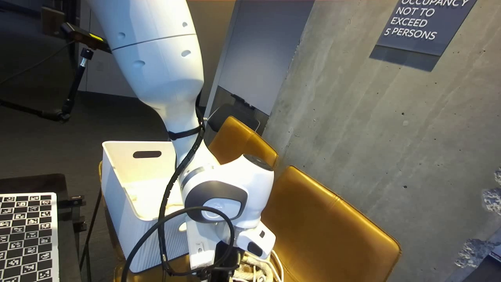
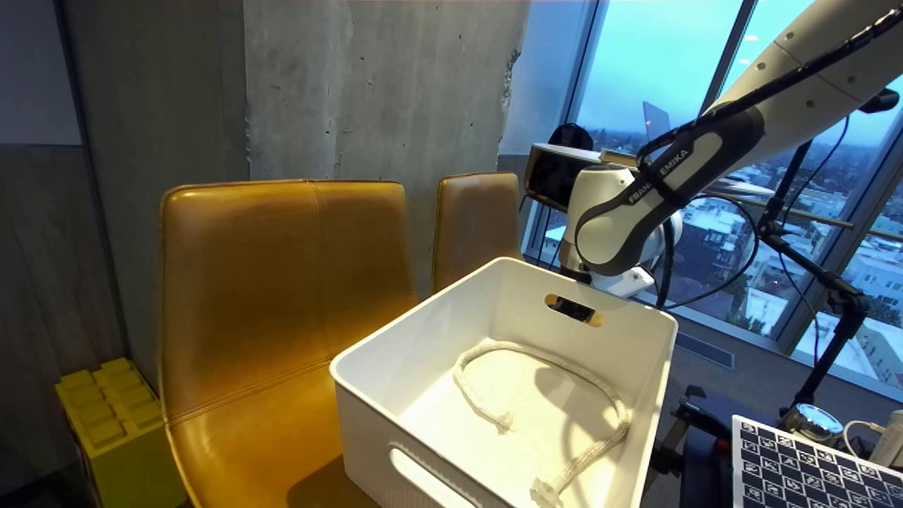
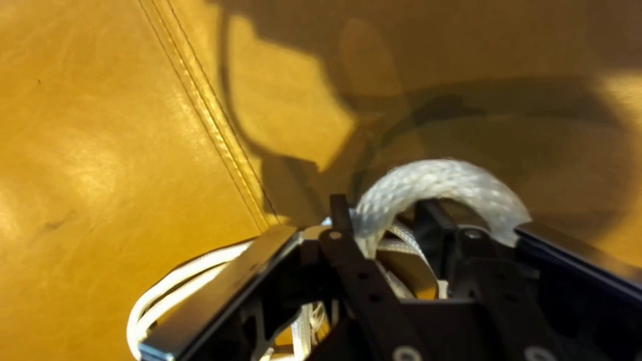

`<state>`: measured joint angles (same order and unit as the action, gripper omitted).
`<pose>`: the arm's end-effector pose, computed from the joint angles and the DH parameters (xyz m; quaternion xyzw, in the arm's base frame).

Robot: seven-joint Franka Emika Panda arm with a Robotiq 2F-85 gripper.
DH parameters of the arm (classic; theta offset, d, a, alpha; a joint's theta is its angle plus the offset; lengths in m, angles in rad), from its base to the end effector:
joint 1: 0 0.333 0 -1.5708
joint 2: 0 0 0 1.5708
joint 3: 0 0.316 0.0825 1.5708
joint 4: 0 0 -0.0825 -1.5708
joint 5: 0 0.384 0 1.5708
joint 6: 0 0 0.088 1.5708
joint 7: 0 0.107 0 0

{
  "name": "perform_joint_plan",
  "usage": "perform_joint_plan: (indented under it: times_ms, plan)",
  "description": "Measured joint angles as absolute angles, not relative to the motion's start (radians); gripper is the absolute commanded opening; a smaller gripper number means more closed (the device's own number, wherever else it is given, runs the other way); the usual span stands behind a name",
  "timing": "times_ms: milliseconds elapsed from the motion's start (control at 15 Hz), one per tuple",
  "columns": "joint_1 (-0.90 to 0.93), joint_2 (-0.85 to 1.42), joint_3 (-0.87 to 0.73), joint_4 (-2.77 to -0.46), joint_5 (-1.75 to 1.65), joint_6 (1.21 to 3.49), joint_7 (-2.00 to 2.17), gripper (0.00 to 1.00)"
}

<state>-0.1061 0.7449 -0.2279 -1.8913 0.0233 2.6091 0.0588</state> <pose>0.5883 -0.2017 0.1147 0.9818 -0.1761 -0.0139 0.0699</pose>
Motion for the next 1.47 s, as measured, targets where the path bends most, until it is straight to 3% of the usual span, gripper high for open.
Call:
perform_joint_plan:
  times_ms: [67, 133, 667, 1467]
  plan:
    - [-0.106, 0.745, -0.229, -1.891, 0.023, 2.608, 0.060, 0.01]
    - [-0.106, 0.745, -0.229, -1.891, 0.023, 2.608, 0.061, 0.00]
    - [-0.106, 0.707, -0.232, -1.836, 0.020, 2.529, 0.062, 0.02]
    - [-0.127, 0.305, -0.204, -1.624, 0.006, 2.194, 0.033, 0.02]
